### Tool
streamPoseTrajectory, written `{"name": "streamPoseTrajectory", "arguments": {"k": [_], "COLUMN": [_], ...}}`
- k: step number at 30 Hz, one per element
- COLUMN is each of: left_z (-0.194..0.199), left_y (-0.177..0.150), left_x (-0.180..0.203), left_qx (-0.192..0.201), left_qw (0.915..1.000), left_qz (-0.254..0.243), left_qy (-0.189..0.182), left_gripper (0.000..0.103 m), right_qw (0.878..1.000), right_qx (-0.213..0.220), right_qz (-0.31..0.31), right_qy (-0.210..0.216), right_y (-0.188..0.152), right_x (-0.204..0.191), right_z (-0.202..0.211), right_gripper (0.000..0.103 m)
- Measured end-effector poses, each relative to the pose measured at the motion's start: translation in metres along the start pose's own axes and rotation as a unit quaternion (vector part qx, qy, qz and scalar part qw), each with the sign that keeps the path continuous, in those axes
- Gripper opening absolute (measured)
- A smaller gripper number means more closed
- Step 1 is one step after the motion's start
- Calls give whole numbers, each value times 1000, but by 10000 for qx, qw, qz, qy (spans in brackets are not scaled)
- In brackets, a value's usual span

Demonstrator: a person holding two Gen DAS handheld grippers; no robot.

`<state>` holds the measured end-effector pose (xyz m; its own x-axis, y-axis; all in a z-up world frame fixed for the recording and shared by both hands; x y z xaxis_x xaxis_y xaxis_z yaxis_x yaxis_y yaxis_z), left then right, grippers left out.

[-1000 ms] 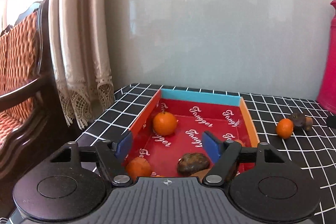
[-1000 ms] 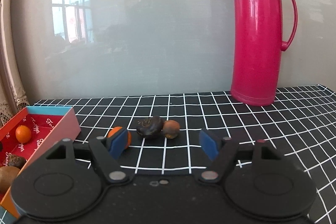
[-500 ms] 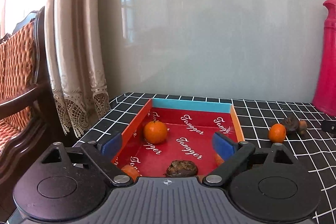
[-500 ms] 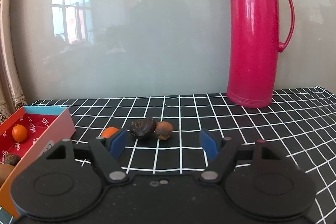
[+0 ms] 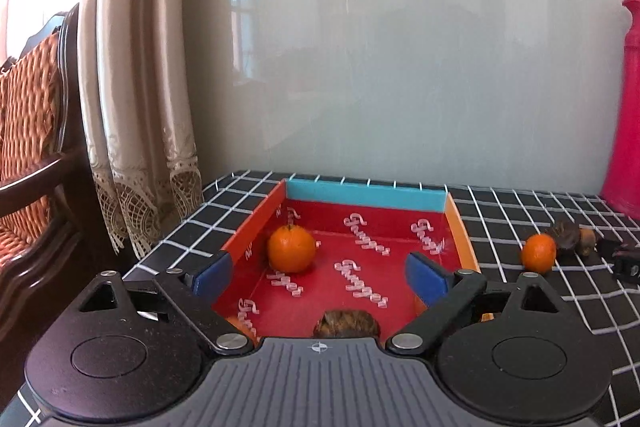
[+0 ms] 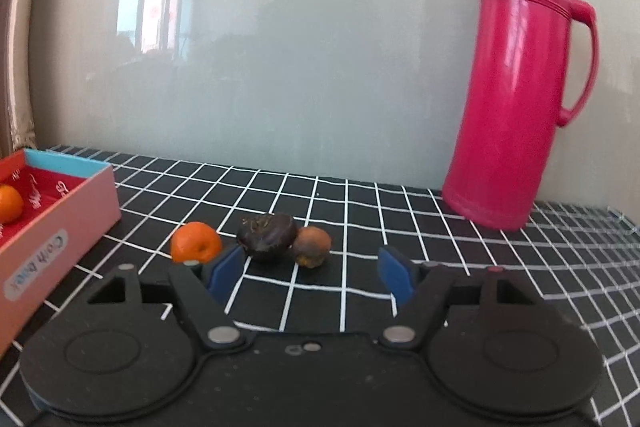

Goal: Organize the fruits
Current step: 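Move the right gripper to the round dark brown dried fruit and grasp it, then carry the dark dried fruit over the red box and open the right gripper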

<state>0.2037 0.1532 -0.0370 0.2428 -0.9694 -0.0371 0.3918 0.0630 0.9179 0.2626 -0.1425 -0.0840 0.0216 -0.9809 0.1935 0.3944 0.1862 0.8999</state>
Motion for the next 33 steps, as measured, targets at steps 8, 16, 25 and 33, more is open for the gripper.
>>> {"name": "streamPoseTrajectory", "arguments": {"k": [8,16,25,33], "left_z": [-12,-27,-28,-25], "left_y": [7,12,16,19], "left_x": [0,-21,-28,-36], "left_qx": [44,-59,-63,-41], "left_qw": [9999,9985,9976,9969], "left_qz": [116,469,665,774], "left_qy": [31,290,172,151], "left_gripper": [93,93,93,94], "right_qw": [9995,9986,9958,9872], "right_qx": [-219,-277,-303,-427], "right_qz": [221,449,867,1535], "right_qy": [72,62,-51,-58], "right_y": [4,4,10,15], "right_x": [-22,-34,-49,-62], "right_z": [-30,-45,-61,-56], "right_gripper": [59,56,53,51]}}
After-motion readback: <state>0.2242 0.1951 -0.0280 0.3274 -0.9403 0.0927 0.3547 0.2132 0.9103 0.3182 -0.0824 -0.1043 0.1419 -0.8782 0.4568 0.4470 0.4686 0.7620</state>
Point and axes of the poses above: each gripper's, at about its wrist camera, not at the fingertips, and z roughly against the way its jaws point, x to its right, y to its top, the point moved 8 cm from there along -z, roughly the way its jaws point
